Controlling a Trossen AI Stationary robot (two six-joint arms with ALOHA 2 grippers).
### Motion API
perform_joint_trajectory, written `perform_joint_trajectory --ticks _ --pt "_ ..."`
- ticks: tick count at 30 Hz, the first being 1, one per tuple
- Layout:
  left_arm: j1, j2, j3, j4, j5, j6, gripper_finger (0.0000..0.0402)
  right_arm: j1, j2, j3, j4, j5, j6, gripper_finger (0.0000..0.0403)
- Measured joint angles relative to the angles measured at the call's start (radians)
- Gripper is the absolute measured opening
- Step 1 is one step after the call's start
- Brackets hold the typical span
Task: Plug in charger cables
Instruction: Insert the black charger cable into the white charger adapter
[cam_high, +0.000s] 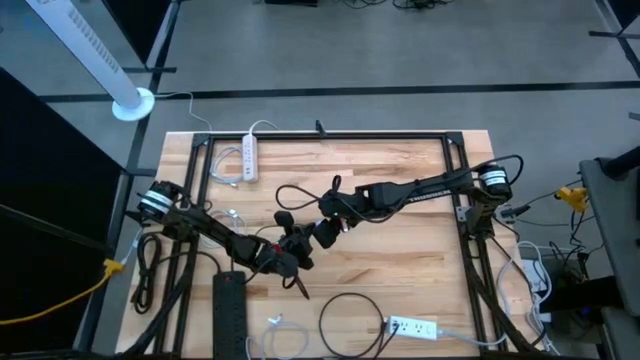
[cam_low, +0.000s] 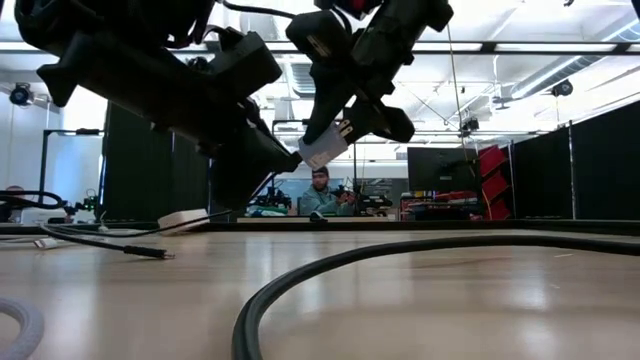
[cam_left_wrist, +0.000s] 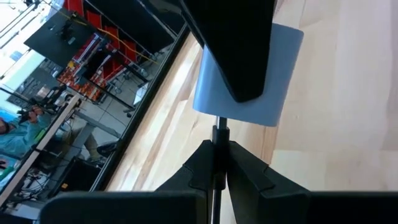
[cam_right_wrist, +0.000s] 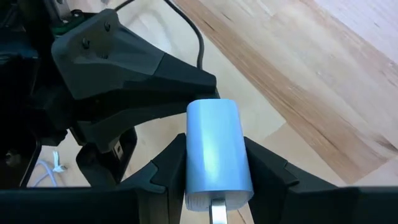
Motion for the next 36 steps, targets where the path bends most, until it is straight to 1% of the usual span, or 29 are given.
perform_joint_trajectory --ticks 4,12,16,20,24,27,30,32,36 --pt "-0.006 0.000 0.000 0.001 0.005 0.010 0.0019 -0.009 0.003 0.000 -0.017 -0.046 0.008 0.0115" --pt "-0.043 -0.001 0.002 0.003 0.009 0.140 0.0019 -0.014 0.004 0.000 -0.027 -0.118 0.008 0.0115" --pt "-0.048 -0.002 0.002 0.006 0.032 0.171 0.0019 -0.019 0.004 -0.001 -0.032 -0.160 0.009 0.0115" --pt "-0.049 -0.003 0.003 0.006 0.050 0.199 0.0019 -0.020 0.007 -0.001 -0.035 -0.171 0.009 0.0115" --pt "-0.055 -0.003 0.003 0.006 0.086 0.239 0.0019 -0.025 0.024 -0.001 -0.035 -0.238 0.015 0.0115" --pt "-0.060 -0.003 0.003 0.012 0.117 0.246 0.0019 -0.024 0.039 -0.002 -0.027 -0.252 0.017 0.0115" --pt "-0.063 -0.003 0.003 0.014 0.114 0.246 0.0019 -0.024 0.048 -0.003 -0.008 -0.254 0.010 0.0115" --pt "-0.063 -0.003 0.003 0.014 0.111 0.228 0.0019 -0.024 0.052 -0.004 0.028 -0.242 0.010 0.0115" --pt "-0.069 -0.003 0.001 0.008 0.100 0.191 0.0019 -0.024 0.053 -0.005 0.035 -0.243 -0.006 0.0115"
